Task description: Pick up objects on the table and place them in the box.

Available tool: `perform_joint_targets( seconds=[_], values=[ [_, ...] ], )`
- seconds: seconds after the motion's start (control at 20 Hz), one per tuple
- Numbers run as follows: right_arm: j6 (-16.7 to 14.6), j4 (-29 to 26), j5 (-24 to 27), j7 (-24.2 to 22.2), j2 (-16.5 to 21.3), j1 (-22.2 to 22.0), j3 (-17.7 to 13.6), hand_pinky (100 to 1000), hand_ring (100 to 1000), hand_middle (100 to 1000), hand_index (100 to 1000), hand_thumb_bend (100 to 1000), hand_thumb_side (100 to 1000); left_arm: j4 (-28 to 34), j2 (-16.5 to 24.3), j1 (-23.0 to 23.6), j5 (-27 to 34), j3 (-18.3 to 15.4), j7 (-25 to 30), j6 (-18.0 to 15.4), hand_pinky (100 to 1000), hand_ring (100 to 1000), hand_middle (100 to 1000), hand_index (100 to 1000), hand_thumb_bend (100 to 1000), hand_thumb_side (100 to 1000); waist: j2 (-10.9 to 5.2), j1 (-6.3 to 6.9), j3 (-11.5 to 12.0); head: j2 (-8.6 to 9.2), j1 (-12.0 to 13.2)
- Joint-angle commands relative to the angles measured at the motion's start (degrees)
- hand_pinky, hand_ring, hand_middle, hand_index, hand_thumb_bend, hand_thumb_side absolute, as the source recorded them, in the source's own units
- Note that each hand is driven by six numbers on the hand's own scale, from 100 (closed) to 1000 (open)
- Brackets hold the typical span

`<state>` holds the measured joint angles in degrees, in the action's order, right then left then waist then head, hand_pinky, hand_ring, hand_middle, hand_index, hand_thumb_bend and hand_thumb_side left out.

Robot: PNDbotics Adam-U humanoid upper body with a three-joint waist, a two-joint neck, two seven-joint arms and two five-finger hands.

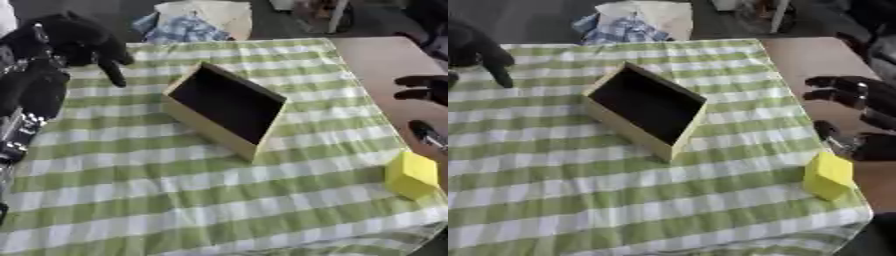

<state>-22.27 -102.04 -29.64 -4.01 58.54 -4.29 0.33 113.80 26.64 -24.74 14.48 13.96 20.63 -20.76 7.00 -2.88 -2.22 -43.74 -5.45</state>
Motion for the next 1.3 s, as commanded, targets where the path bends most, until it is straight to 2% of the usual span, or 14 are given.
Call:
perform_joint_targets(
  seconds=[0.05, 0.3, 0.6, 0.9, 1.2, 1.3],
  values=[
    [0.83, 0.04, -1.45, 1.61, 0.33, -0.67, -1.80, 944, 884, 920, 920, 100, 963, 0.79, 0.93, -0.56, -0.30, -0.69, -0.13, 0.15, 531, 697, 686, 823, 100, 650, -0.66, -0.04, -0.32, -0.37, -0.52],
    [2.66, 0.52, -4.31, 3.66, -1.12, -2.49, -2.20, 946, 855, 867, 915, 100, 936, 0.79, 0.93, -0.50, -0.44, -0.73, -0.20, 0.28, 530, 697, 686, 823, 100, 649, -0.60, -0.11, -0.79, -0.37, -1.16],
    [5.24, 1.35, -5.28, 3.64, -1.97, -3.47, -2.28, 942, 841, 849, 920, 175, 865, 0.79, 0.74, -0.31, -0.57, -0.74, -0.09, 0.54, 529, 696, 690, 823, 100, 649, -0.50, -0.14, -0.95, -0.37, -1.65],
    [7.27, 1.55, -0.64, -0.25, -2.18, -3.83, -1.83, 940, 861, 857, 959, 252, 653, 0.79, 0.53, -0.35, -0.59, -0.73, -0.01, 0.72, 529, 695, 691, 823, 100, 648, -0.32, -0.08, -0.91, -0.37, -1.62],
    [7.82, 2.28, 2.48, -4.43, -2.08, -4.04, -1.37, 938, 875, 870, 984, 246, 500, 0.79, 0.57, -0.29, -0.83, -0.87, 0.07, 0.65, 528, 694, 688, 823, 100, 651, 0.34, 0.31, -0.86, -0.02, 0.44],
    [7.57, 2.69, 3.50, -5.45, -2.10, -4.13, -1.35, 939, 874, 869, 990, 242, 403, 0.79, 0.59, -0.41, -0.92, -0.92, 0.08, 0.55, 528, 694, 688, 823, 100, 653, 0.62, 0.51, -0.86, 0.42, 1.24]
  ],
)
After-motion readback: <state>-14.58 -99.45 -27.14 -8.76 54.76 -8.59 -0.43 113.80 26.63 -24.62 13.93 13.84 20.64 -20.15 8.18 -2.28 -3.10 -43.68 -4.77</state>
